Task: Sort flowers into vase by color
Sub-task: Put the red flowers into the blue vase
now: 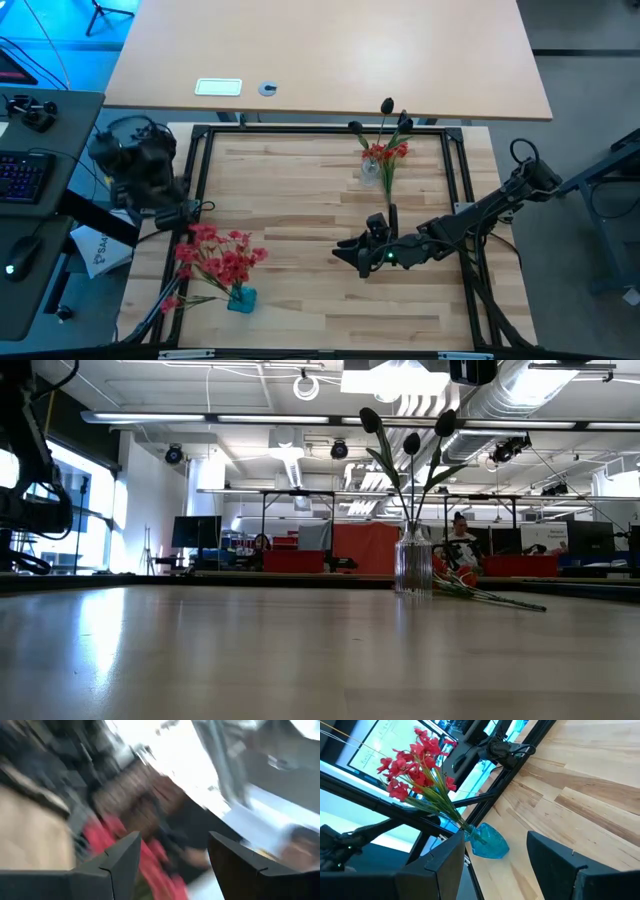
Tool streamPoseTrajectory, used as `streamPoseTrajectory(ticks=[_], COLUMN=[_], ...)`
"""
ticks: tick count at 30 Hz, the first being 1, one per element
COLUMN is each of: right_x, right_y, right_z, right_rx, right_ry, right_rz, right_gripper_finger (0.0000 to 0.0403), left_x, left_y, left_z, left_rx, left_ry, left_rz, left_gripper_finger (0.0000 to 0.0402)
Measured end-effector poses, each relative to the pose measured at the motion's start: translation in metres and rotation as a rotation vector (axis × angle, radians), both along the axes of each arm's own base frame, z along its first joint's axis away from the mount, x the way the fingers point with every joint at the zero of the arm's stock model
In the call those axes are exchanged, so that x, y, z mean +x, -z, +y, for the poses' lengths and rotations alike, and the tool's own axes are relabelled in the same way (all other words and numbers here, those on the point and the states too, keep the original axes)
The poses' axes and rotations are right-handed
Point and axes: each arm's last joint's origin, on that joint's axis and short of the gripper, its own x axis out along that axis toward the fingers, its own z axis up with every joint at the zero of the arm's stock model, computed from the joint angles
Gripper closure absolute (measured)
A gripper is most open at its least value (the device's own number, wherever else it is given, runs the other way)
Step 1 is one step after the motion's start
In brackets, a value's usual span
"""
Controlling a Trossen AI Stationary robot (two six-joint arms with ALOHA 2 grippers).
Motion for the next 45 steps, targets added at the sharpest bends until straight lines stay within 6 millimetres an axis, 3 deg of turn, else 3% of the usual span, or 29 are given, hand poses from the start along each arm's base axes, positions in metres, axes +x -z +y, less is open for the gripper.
streamPoseTrajectory(ticks=[4,9,14,19,26,32,38,45], right_x=[0.002,0.007,0.008,0.019,0.034,0.036,0.033,0.023], right_y=[-0.01,-0.045,-0.067,-0.063,-0.062,-0.081,-0.101,-0.126], right_z=[-0.002,-0.017,-0.041,-0.073,-0.126,-0.171,-0.213,-0.242], right_rx=[0.016,-0.126,-0.263,-0.276,-0.256,-0.383,-0.429,-0.539], right_ry=[0.095,0.269,0.385,0.459,0.266,0.056,-0.097,-0.214], right_rz=[-0.104,-0.385,-0.529,-0.488,-0.542,-0.595,-0.51,-0.466], right_gripper_finger=[0.0194,0.0194,0.0194,0.0194,0.0194,0.0194,0.0194,0.0194], left_x=[0.001,0.004,0.005,0.007,0.016,0.019,0.026,0.058], left_y=[-0.011,-0.017,-0.024,-0.031,-0.052,-0.086,-0.117,-0.111], left_z=[0.013,0.016,0.013,0.007,-0.021,-0.025,-0.031,-0.053], left_rx=[0.113,0.275,0.294,0.214,0.19,0.216,0.316,0.365], left_ry=[-0.306,-0.596,-0.687,-0.681,-0.634,-0.79,-0.945,-1.054], left_rz=[-0.022,0.034,0.072,0.078,-0.015,-0.202,-0.203,-0.119], left_gripper_finger=[0.0186,0.0186,0.0186,0.0186,0.0186,0.0187,0.0202,0.022])
